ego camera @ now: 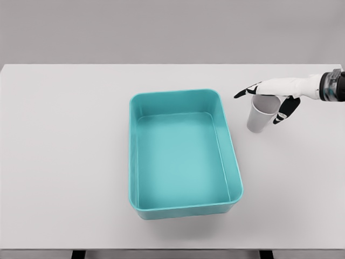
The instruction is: Put the paper cup into the basket with your right arm
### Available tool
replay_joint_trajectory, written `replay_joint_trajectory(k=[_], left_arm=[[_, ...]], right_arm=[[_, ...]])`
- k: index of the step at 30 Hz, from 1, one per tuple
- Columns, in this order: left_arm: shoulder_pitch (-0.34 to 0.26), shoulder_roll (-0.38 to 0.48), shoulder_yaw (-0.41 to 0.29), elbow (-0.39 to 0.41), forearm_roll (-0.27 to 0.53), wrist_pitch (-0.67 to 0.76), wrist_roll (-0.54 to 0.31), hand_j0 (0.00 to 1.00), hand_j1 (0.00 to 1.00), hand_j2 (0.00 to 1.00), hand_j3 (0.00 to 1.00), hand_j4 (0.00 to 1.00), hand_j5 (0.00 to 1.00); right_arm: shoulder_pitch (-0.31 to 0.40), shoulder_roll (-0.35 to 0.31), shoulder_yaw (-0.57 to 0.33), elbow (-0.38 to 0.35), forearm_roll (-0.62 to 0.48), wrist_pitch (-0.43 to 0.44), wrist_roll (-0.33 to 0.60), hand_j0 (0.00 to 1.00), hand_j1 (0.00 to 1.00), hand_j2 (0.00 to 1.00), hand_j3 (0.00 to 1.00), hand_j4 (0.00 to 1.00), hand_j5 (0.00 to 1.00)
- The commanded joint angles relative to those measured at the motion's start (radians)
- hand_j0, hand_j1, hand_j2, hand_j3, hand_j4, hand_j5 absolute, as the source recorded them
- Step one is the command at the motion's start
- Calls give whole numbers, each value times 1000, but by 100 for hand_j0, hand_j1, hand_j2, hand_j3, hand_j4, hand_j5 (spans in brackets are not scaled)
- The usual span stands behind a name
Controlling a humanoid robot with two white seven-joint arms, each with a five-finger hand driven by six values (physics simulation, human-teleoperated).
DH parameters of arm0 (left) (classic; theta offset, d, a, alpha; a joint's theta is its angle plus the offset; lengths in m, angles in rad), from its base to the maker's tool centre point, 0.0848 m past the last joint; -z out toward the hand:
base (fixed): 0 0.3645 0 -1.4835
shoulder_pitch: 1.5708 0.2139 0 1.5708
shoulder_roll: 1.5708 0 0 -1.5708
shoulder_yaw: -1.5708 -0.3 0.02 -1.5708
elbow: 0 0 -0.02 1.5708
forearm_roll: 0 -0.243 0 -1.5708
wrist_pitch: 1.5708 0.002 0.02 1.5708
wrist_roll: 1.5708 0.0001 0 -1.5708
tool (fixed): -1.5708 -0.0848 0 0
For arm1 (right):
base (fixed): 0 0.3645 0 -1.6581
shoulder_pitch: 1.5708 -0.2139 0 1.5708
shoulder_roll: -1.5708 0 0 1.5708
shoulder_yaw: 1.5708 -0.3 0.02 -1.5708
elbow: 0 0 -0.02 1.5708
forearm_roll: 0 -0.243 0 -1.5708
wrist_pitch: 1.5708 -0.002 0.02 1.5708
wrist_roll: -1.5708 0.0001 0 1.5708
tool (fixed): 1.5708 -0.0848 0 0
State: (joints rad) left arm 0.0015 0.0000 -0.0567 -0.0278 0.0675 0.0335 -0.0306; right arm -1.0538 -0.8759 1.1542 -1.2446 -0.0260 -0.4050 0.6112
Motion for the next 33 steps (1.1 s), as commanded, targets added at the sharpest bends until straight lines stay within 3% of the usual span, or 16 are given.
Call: replay_joint_trajectory(k=[1, 7, 33], left_arm=[[0, 0, 0, 0, 0, -1, 0, 100, 100, 100, 100, 100, 100], [0, 0, 0, 0, 0, 0, 0, 100, 100, 100, 100, 100, 100], [0, 0, 0, 0, 0, -1, 0, 100, 100, 100, 100, 100, 100]], right_arm=[[0, 0, 1, -3, -3, 2, 0, 98, 98, 98, 98, 98, 98], [-2, -2, 7, -6, 5, -5, 0, 77, 77, 77, 77, 77, 77], [-25, -81, -4, -122, 6, -5, 0, 68, 68, 68, 68, 68, 68]])
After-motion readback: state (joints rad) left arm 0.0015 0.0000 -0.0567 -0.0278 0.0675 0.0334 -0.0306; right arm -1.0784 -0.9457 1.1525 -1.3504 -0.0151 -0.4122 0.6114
